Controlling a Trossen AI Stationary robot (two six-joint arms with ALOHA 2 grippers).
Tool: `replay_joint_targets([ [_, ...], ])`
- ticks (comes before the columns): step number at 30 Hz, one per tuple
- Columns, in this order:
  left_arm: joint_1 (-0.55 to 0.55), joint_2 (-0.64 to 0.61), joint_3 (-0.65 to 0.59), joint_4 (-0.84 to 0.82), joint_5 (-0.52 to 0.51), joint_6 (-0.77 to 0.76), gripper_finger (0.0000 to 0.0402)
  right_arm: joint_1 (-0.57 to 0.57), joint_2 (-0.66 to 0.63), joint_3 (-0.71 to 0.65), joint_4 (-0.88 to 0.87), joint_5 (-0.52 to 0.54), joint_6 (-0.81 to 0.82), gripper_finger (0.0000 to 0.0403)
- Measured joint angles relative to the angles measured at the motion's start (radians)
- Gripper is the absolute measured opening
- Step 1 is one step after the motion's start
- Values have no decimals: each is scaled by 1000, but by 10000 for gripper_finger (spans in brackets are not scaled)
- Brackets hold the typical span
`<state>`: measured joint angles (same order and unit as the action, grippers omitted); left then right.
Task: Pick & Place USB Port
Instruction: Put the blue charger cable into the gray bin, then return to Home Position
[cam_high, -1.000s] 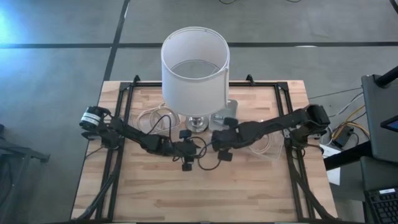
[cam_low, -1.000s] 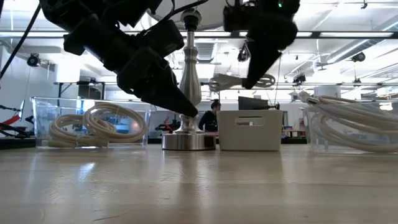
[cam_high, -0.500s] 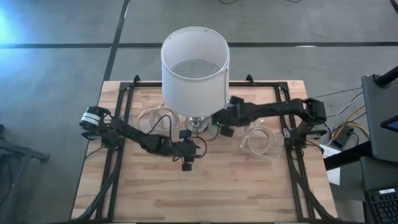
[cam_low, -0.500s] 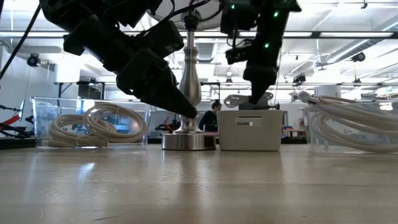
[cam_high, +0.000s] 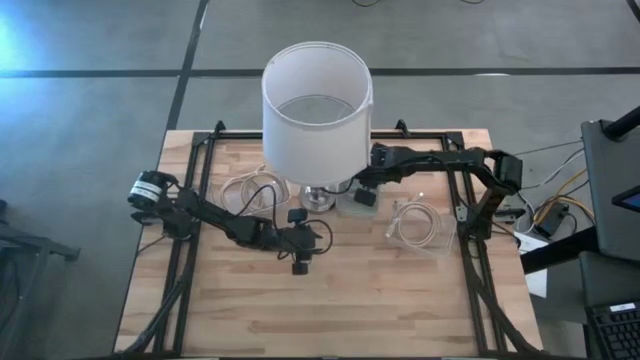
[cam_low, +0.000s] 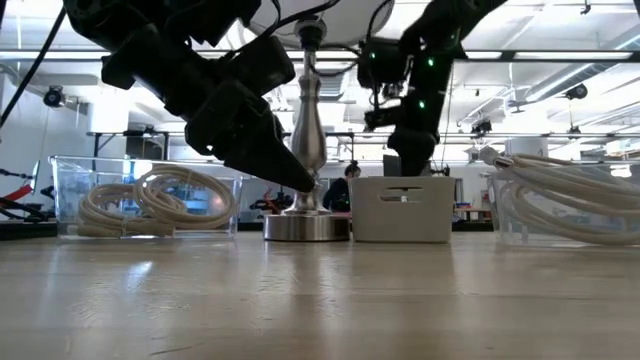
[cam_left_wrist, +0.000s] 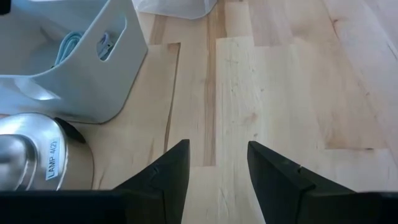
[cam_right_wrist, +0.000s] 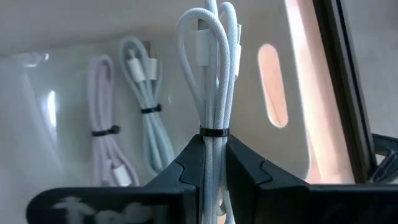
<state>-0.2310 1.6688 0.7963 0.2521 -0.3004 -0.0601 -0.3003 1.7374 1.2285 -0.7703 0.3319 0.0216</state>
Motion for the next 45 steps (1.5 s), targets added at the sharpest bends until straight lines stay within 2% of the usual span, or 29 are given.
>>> replay_joint_targets([
  [10, 0, 0, 0, 0, 0, 0, 165, -16, 1, -130, 238, -1, -92, 38],
  [19, 0, 0, 0, 0, 0, -3, 165, -63, 1, -205, 260, 0, -51, 41],
  [35, 0, 0, 0, 1, 0, -4, 165, -66, 1, -212, 278, 0, -31, 122],
  [40, 0, -1, 0, 1, -7, 0, 165, -54, 1, -158, 233, 0, 17, 131],
  [45, 0, -35, 0, -6, -52, -2, 165, -19, 0, -54, 21, 0, 77, 127],
])
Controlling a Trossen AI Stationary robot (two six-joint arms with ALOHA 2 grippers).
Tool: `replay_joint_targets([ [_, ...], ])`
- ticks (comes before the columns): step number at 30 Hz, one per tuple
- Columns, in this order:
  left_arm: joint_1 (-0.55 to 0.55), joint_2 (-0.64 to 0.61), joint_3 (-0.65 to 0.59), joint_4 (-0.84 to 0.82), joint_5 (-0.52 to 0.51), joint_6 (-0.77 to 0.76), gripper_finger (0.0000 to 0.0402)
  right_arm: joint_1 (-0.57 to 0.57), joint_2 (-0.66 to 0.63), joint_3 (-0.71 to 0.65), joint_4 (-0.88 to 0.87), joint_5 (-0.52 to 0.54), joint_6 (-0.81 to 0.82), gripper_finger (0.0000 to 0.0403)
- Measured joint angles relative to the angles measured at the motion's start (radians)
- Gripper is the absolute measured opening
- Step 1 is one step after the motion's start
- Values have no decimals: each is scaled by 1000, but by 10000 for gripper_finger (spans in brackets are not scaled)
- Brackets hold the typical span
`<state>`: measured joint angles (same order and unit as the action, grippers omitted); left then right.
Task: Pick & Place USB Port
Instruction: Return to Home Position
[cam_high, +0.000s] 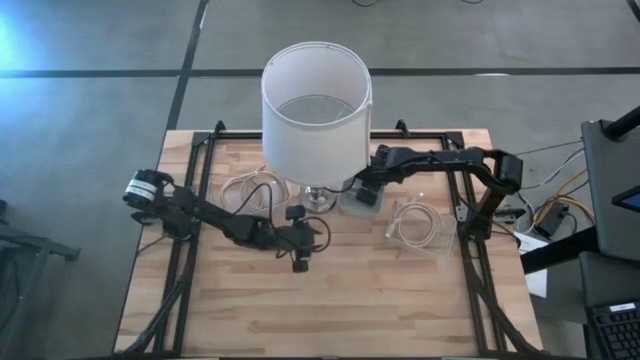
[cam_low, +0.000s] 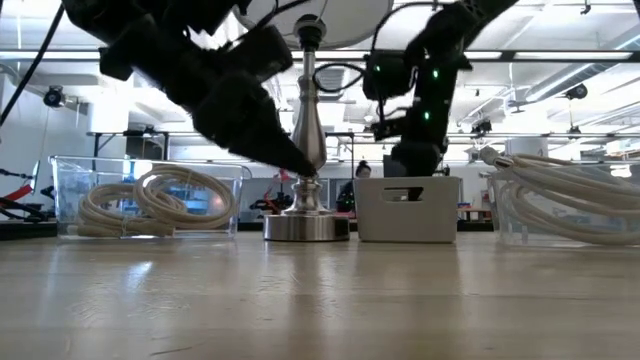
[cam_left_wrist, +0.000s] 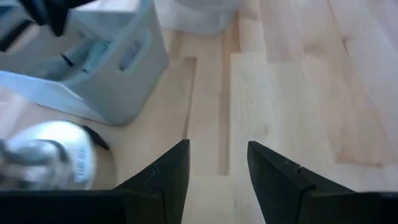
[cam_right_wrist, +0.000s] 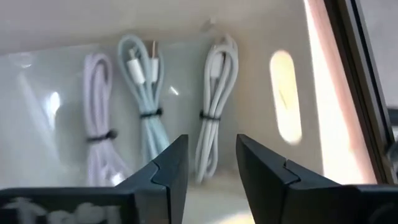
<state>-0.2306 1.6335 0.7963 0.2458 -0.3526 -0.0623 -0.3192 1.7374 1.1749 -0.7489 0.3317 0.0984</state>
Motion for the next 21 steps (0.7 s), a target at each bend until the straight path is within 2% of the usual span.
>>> replay_joint_targets([
  [8, -3, -125, 0, -71, -41, -3, 162, 85, -2, 130, -210, 0, 124, 103],
  [11, -3, -186, 0, -155, -45, -28, 152, 131, -8, 161, -228, 0, 131, 95],
  [15, -7, -266, -4, -246, -98, -45, 132, 199, -29, 194, -249, 0, 145, 85],
  [21, -11, -370, -55, -263, -129, -46, 105, 267, -96, 179, -247, 6, 227, 73],
])
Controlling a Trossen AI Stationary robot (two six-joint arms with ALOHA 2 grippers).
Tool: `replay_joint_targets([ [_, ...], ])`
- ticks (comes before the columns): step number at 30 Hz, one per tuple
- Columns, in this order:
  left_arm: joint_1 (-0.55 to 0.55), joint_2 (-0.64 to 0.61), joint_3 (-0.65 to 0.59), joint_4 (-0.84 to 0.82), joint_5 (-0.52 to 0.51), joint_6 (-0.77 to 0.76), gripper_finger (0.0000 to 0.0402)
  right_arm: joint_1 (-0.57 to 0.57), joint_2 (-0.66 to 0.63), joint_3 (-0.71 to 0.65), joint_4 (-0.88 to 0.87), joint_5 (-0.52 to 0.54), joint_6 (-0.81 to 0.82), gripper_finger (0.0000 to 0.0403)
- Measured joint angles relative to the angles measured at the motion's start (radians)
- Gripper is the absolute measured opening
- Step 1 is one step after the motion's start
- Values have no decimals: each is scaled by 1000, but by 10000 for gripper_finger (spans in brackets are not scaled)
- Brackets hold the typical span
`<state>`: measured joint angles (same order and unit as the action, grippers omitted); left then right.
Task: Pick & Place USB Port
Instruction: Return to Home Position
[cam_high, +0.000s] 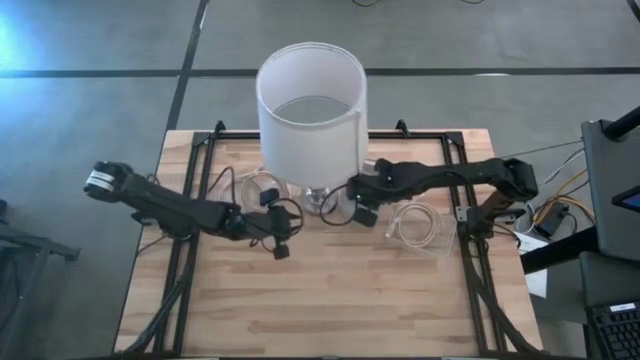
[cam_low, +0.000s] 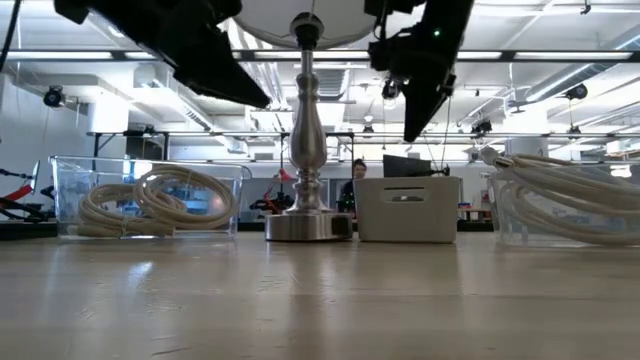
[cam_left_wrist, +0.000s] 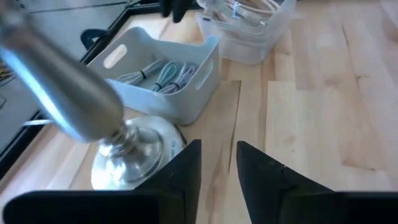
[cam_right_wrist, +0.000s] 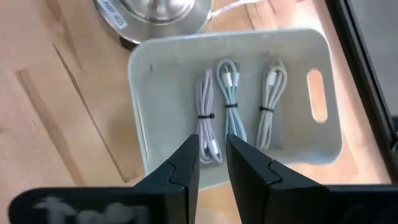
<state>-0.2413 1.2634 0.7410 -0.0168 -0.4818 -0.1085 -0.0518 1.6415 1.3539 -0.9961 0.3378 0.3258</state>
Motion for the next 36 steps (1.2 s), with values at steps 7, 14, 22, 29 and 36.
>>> replay_joint_targets([
  [7, 0, -46, -62, -2, -32, -24, 92, 6, -82, -82, -3, 2, 68, 68],
  [14, -3, -131, -93, -8, -42, -2, 92, 55, -177, -159, -6, -55, 68, 67],
  [22, -2, -301, -162, 4, -72, 0, 92, 119, -345, -315, 183, -44, 60, 59],
  [29, 0, -327, -262, 153, -109, -17, 90, 118, -379, -525, 523, -48, 8, 58],
  [36, 7, -358, -286, 200, -276, 27, 90, 114, -379, -593, 631, -50, -15, 59],
])
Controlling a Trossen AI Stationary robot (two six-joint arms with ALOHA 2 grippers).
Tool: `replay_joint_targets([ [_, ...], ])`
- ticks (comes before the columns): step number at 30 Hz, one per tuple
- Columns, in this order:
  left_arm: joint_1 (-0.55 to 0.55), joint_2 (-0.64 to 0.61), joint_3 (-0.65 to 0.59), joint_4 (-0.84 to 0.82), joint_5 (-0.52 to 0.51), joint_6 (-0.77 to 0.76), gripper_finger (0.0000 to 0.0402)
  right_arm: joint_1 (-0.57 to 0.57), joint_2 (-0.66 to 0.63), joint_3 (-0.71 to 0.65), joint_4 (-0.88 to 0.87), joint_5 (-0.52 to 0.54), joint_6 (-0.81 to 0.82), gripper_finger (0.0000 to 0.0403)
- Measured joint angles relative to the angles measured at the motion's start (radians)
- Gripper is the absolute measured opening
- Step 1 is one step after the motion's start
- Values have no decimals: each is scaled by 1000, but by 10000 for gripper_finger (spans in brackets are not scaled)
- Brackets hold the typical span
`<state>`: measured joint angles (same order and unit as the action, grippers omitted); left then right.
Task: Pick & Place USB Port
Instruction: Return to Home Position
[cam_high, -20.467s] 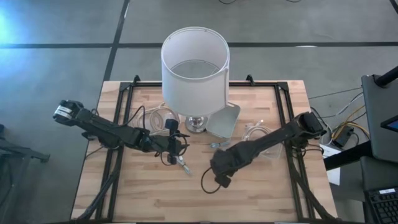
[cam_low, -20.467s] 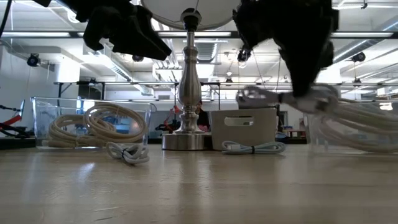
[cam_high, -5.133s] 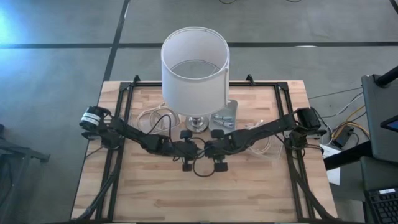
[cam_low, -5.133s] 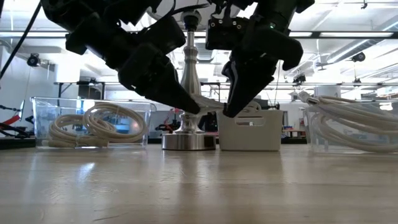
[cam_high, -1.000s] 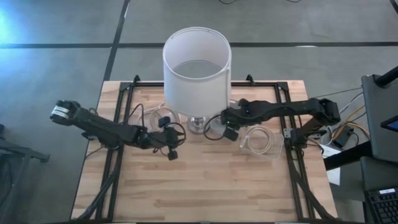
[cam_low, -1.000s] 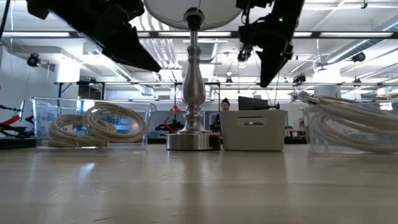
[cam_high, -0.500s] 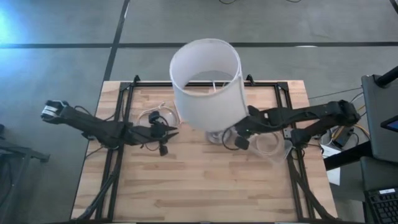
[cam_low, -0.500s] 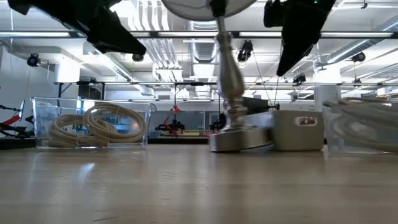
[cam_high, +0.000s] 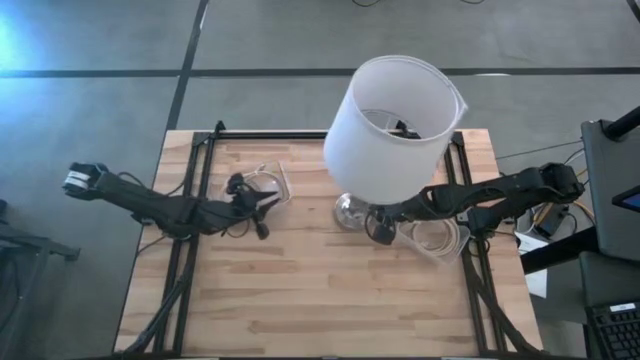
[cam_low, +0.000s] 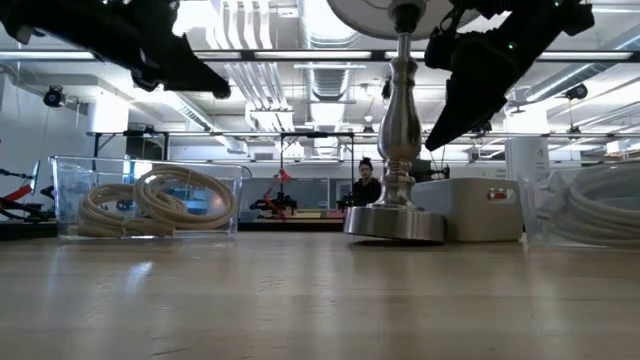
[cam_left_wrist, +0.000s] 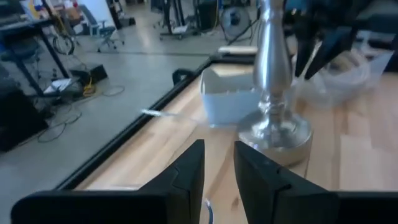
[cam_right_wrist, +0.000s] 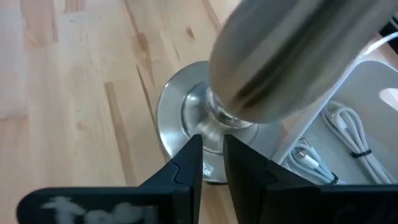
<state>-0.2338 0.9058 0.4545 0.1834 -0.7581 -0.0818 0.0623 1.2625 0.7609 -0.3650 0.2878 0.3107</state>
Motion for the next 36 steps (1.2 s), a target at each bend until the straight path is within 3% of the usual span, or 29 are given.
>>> replay_joint_targets([
  [10, -1, -184, -1, -3, 5, 72, 89, 1, 2, -30, 4, -8, 3, 59],
  [19, -1, -296, -3, -126, 6, 76, 89, 30, -19, -6, 10, -179, -86, 59],
  [29, -2, -518, -9, -289, 40, 99, 90, 157, -246, -24, 5, -192, -135, 59],
  [36, -2, -635, -91, -289, 122, 128, 90, 229, -429, -96, 12, -191, -213, 59],
])
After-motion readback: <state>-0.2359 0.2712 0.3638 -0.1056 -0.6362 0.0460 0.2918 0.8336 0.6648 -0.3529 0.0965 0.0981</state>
